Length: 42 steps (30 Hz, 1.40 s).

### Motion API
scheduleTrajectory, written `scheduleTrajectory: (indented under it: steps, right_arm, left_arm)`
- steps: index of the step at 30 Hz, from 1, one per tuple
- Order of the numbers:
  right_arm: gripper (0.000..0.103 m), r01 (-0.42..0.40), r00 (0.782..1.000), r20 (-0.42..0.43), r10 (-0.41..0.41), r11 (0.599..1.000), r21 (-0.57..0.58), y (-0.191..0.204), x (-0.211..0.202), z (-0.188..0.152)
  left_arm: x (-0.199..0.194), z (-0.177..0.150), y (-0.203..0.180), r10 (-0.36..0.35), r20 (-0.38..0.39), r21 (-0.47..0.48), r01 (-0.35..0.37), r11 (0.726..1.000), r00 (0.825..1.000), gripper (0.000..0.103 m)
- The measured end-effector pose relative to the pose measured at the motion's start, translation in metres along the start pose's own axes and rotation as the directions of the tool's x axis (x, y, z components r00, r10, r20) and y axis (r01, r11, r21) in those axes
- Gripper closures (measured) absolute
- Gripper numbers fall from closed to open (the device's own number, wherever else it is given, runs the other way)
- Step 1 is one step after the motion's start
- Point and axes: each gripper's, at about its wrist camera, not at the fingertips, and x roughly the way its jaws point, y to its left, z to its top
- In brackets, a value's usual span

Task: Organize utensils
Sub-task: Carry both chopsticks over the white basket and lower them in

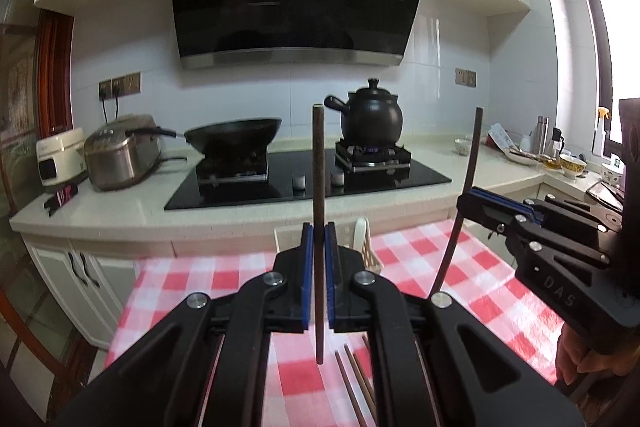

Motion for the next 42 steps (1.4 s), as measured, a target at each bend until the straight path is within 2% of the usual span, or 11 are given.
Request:
scheduleTrajectory:
  steps: [13,22,28,35,42]
  right_arm:
    - [0.097,-0.003,0.999,0.052,0.002,1.000,0.023,-0.023,0.059,0.050]
    - [0.097,-0.013,0.999,0.045,0.011,0.999,0.042,-0.036,0.099,0.056]
    - [0.097,-0.014,1.000,0.025,0.013,0.999,0.049,-0.041,0.127,0.048]
    - [0.097,-0.038,0.997,-0.066,0.042,0.998,0.055,-0.042,0.168,0.024]
    - [0.096,-0.040,0.991,-0.127,0.052,0.995,0.091,-0.051,0.197,0.007]
  left_arm:
    - [0.045,0.066,0.010,0.011,0.104,-0.011,-0.010,1.000,0.994,0.097]
    - [0.087,0.083,0.018,0.014,0.133,-0.044,-0.008,0.999,0.991,0.097]
    - [0.124,0.074,0.027,0.009,0.117,-0.061,-0.002,0.998,0.993,0.097]
    - [0.174,0.042,0.041,0.011,0.015,-0.092,-0.010,0.996,1.000,0.097]
    - [0.208,0.016,0.060,0.018,-0.066,-0.133,-0.027,0.991,0.998,0.097]
